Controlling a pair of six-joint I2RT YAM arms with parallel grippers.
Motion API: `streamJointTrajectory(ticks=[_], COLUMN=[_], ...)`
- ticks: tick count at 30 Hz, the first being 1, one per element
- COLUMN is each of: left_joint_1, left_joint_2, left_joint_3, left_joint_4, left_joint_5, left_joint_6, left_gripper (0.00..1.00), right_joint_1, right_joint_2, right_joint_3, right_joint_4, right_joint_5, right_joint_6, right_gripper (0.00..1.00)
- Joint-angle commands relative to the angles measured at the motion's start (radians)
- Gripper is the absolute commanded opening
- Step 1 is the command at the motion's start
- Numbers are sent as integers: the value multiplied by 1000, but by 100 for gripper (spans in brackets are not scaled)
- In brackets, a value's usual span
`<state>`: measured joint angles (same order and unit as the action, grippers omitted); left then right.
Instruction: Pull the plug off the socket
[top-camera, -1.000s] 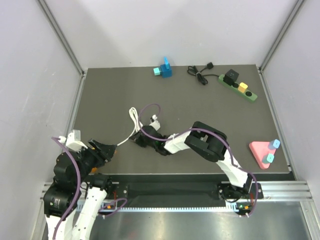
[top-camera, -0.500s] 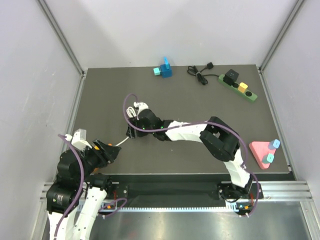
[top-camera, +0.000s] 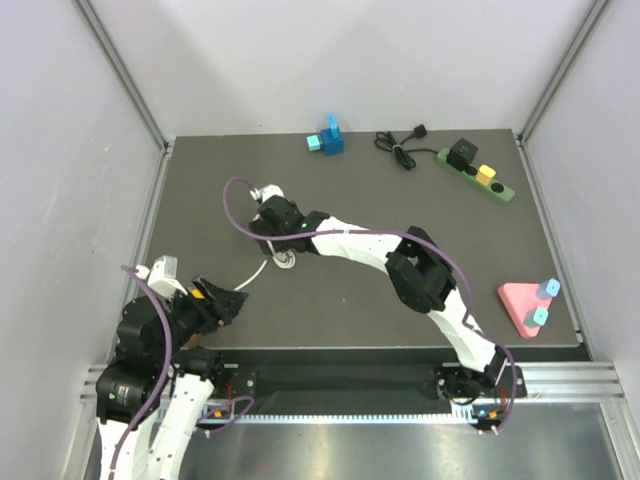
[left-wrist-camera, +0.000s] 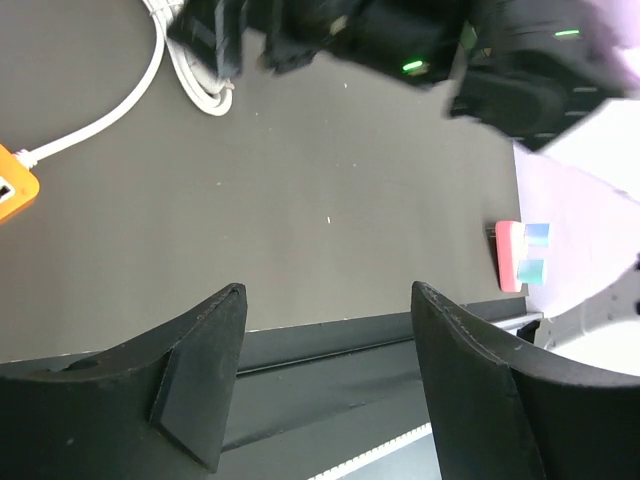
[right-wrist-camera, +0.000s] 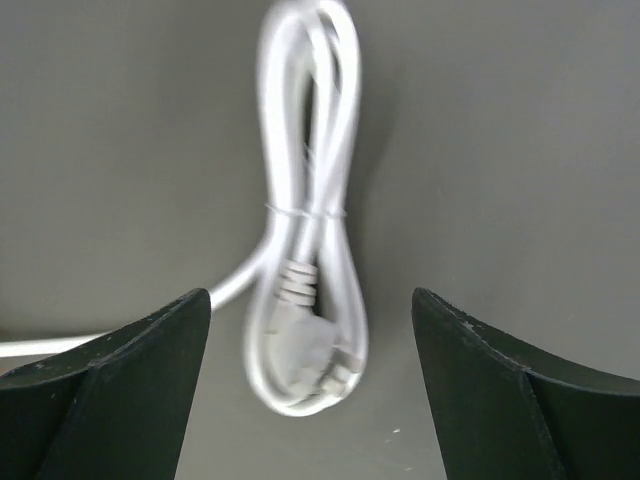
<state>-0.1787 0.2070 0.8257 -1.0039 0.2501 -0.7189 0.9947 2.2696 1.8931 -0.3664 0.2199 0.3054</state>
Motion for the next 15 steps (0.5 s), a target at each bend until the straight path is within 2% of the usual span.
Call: streamJointTrajectory(ticks=[1, 2, 5, 9, 12, 14, 15], left_joint_1=[-1, -1, -1, -1, -1, -1, -1], left_joint_2=[23, 26, 40, 54, 54, 51, 52], left_joint_3=[46, 58, 76, 75, 61, 44, 40], left_joint_4=[28, 24, 13, 16, 24, 33, 34], left_joint_5=[-6, -12, -38, -38, -34, -15, -11], left_joint_6=[19, 25, 35, 29, 10, -1, 1], left_gripper=[71, 71, 71, 71, 70, 69, 69], right_joint_1=[-7, -7, -8, -8, -10, -14, -16], right_joint_2=[53, 60, 88, 110, 113, 101, 94], right_joint_3=[43, 44, 55, 58, 55, 47, 32], right_joint_4=[-71, -71, -88, -89, -92, -92, -91], right_joint_5=[25, 26, 36, 47, 94, 136, 151], right_joint_6=[-40, -43, -46, -52, -54, -52, -51], right_gripper=[81, 85, 86, 81, 70, 58, 49])
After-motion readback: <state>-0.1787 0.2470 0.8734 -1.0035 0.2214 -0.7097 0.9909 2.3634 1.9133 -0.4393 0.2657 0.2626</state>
